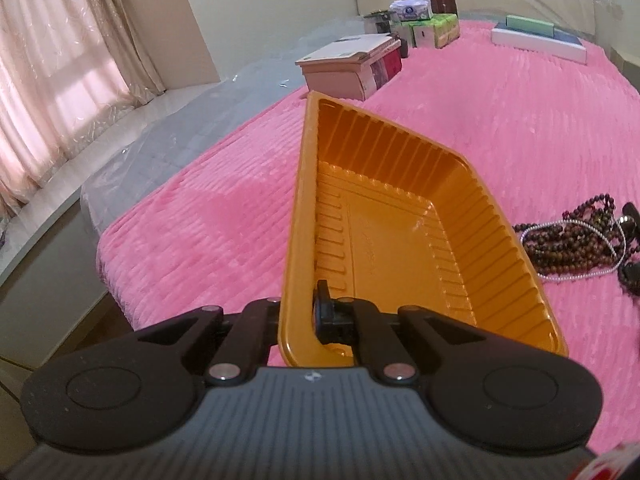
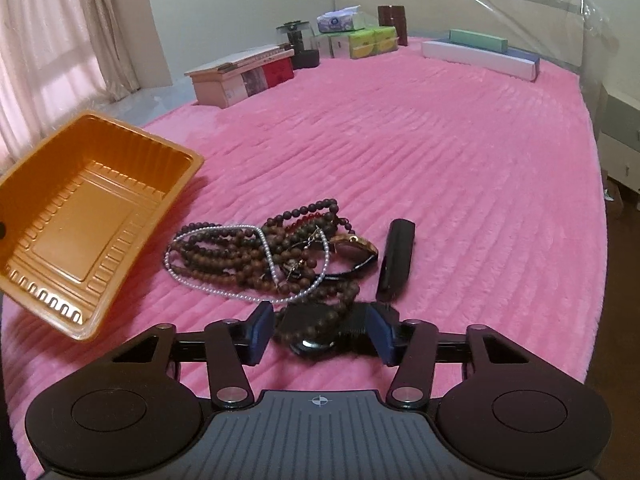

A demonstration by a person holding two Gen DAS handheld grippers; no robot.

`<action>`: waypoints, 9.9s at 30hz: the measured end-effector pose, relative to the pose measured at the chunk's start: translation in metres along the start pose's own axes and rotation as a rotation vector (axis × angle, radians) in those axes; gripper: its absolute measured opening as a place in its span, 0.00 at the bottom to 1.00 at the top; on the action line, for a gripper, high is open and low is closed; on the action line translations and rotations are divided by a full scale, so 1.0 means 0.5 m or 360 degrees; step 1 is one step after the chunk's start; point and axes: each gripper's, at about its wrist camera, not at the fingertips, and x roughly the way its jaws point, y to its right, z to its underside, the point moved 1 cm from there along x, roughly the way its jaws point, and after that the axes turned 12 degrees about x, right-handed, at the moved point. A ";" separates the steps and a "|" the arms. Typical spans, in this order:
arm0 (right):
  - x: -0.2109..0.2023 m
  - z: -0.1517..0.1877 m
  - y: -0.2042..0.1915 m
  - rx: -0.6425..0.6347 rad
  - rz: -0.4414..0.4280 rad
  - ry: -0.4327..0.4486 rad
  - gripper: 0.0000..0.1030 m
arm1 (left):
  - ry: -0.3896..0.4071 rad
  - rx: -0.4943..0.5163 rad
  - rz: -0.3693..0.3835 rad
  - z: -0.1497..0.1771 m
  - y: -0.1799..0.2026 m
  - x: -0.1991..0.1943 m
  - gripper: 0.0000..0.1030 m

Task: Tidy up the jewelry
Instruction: 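Grasp a brown bead bracelet with the right gripper while the left gripper holds the tray, then drop the bead bracelet into the tray and open the right gripper, then grasp the black band with the right gripper and place it in the tray, then grasp the black cylindrical case with the right gripper and drop it in the tray, then grasp the black-strap watch by its strap with the right gripper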

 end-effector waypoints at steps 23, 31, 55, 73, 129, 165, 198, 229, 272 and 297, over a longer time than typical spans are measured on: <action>0.025 -0.051 0.004 -0.0124 0.0090 -0.0005 0.07 | 0.0004 -0.0014 0.0009 0.008 0.003 -0.007 0.03; -0.055 -0.100 -0.034 -0.0164 -0.0019 0.0142 0.07 | 0.0010 -0.0024 0.0020 0.013 0.000 -0.005 0.03; 0.089 -0.074 -0.356 -0.0391 -0.0682 -0.0157 0.07 | -0.0024 -0.0040 0.0078 0.029 -0.007 0.005 0.03; -0.039 -0.042 -0.031 0.0055 -0.0154 0.0083 0.49 | -0.0044 -0.0033 0.0075 0.031 -0.004 0.007 0.03; -0.032 -0.059 -0.154 -0.0409 -0.0230 0.0141 0.05 | -0.0047 -0.0016 0.0080 0.034 -0.004 0.007 0.03; 0.053 -0.027 -0.308 -0.0477 -0.0584 -0.0064 0.21 | -0.0060 -0.0002 0.0096 0.032 -0.004 0.009 0.03; 0.075 -0.063 0.086 0.0080 0.0192 0.0055 0.42 | -0.0080 0.0019 0.0075 0.027 0.000 0.017 0.02; 0.006 -0.080 -0.046 0.0026 -0.0105 0.0045 0.21 | -0.0092 0.0046 0.0088 0.030 -0.003 0.023 0.03; 0.078 -0.020 -0.299 -0.0139 -0.0708 -0.0219 0.41 | -0.0100 0.0137 0.0114 0.025 -0.002 0.028 0.03; 0.043 -0.045 0.028 0.0107 -0.0012 0.0066 0.43 | -0.0098 0.0138 0.0106 0.025 -0.002 0.030 0.03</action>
